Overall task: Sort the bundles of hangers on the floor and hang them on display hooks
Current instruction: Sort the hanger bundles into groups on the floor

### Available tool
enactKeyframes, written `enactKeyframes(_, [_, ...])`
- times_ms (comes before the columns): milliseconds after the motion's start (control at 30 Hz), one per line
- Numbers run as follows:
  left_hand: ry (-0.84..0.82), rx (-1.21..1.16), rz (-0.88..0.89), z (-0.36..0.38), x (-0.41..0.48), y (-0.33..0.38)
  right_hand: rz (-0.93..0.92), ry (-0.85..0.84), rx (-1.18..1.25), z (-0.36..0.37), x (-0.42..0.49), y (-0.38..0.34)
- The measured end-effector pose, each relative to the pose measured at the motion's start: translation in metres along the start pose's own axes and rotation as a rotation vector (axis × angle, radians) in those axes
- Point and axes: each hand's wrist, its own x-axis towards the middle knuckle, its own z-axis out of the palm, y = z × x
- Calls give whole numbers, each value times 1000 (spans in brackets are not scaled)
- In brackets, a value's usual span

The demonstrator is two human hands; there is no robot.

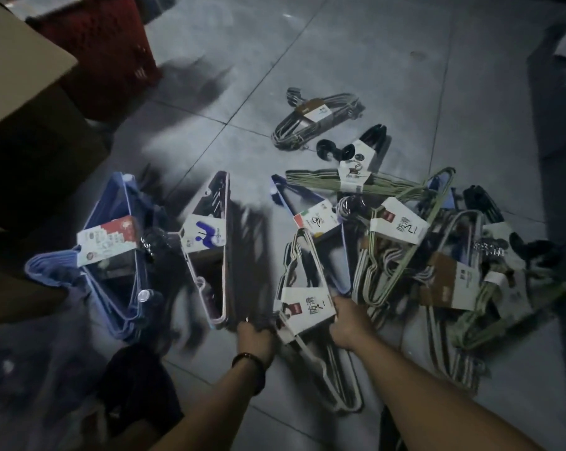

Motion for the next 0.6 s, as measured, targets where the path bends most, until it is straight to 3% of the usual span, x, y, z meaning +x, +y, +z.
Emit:
enactKeyframes(167, [126, -80, -72, 0, -2, -7, 67, -34, 10, 25, 8, 5])
enactKeyframes(333, [96, -8, -226, -1, -1, -9, 58, -92, -26, 32, 9, 2])
enactKeyframes(467, [-42, -309, -263, 0, 4, -17, 87, -113, 125, 40, 15, 1])
enactKeyframes(600, [-74, -383, -286, 19, 52, -60, 145, -126, 284, 60, 29, -4])
